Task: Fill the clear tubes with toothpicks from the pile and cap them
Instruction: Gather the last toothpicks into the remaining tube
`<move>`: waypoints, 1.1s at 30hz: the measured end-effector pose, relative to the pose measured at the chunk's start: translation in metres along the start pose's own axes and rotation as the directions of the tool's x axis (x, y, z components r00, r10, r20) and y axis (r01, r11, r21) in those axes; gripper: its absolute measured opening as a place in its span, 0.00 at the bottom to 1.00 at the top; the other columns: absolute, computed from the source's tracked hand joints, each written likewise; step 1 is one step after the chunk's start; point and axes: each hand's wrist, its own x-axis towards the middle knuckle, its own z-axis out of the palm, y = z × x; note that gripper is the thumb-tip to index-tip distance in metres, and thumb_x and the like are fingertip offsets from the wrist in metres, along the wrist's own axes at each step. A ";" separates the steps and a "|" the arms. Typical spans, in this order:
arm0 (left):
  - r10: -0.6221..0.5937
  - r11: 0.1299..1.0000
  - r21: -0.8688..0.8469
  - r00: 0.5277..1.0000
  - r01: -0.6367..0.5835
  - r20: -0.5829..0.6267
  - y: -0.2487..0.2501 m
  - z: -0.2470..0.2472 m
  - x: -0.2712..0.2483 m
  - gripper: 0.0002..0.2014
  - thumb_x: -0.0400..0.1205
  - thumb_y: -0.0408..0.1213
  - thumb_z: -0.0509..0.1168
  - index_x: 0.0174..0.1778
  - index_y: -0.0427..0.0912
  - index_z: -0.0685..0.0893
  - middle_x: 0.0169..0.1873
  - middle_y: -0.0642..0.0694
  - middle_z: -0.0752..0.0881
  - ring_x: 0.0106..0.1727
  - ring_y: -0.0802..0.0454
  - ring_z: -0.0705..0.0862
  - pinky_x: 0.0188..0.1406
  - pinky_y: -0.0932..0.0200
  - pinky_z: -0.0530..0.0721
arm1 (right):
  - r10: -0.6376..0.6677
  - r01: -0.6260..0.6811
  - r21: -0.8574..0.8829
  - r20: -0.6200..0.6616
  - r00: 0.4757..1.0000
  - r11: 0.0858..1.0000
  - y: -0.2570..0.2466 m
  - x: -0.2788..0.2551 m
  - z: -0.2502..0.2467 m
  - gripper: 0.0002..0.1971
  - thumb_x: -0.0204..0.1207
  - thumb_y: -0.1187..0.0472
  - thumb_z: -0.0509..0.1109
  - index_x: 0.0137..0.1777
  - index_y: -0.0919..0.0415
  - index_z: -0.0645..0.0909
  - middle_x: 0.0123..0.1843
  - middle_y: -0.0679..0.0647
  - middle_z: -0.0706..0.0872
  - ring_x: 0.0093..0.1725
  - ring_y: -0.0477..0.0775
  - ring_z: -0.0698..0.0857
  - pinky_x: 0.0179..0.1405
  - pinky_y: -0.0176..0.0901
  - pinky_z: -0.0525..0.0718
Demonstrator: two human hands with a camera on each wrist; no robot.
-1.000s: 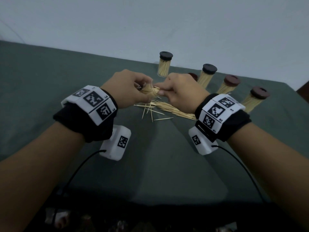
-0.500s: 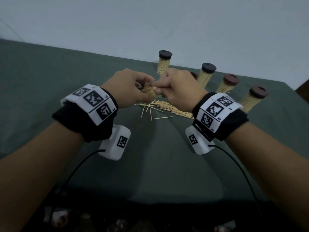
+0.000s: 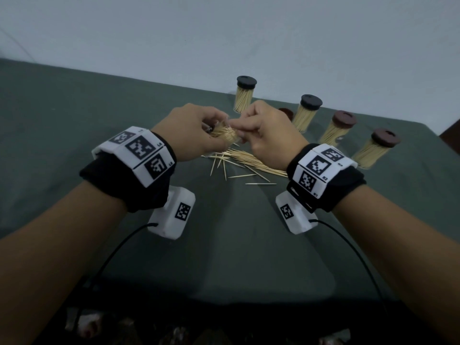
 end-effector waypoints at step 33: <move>0.007 0.990 -0.138 0.996 0.005 0.087 -0.006 0.005 0.004 0.23 0.68 0.45 0.81 0.59 0.61 0.86 0.50 0.57 0.90 0.52 0.58 0.89 0.64 0.47 0.84 | 0.138 -0.131 0.139 -0.042 0.989 0.982 -0.006 0.002 -0.013 0.09 0.71 0.66 0.78 0.47 0.52 0.92 0.42 0.43 0.91 0.43 0.35 0.86 0.44 0.20 0.78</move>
